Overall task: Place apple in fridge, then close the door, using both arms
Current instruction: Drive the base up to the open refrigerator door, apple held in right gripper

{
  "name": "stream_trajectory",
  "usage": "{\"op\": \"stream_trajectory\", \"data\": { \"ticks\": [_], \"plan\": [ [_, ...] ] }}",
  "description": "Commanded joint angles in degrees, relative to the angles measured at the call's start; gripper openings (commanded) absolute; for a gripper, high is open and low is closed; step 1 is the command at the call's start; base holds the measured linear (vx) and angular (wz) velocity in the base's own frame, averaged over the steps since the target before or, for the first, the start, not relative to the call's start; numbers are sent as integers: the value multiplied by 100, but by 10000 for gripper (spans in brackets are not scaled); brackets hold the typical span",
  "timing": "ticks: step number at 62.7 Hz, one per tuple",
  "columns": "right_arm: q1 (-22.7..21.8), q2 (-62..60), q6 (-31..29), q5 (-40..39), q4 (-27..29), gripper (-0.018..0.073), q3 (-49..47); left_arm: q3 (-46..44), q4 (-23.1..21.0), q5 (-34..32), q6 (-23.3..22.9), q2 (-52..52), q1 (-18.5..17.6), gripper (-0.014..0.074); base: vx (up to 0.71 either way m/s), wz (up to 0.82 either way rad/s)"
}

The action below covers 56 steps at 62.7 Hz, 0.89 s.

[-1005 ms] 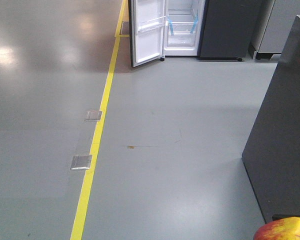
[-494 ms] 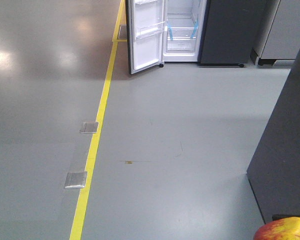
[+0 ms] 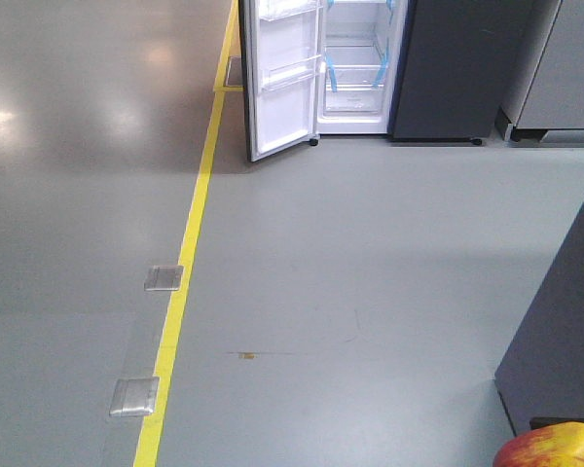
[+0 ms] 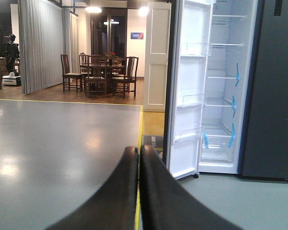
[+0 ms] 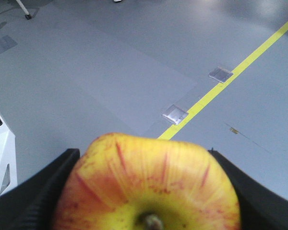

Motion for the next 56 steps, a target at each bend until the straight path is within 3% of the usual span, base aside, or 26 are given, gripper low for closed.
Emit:
{"op": "stream_trajectory", "data": {
  "ticks": [1, 56],
  "plan": [
    [2, 42, -6, -304, 282, 411, -152, 120, -21, -436, -57, -84, -9, -6, 30, 0],
    [2, 42, -6, -311, 282, 411, -152, 120, -21, -436, -57, -84, -9, -6, 31, 3]
  ]
}}
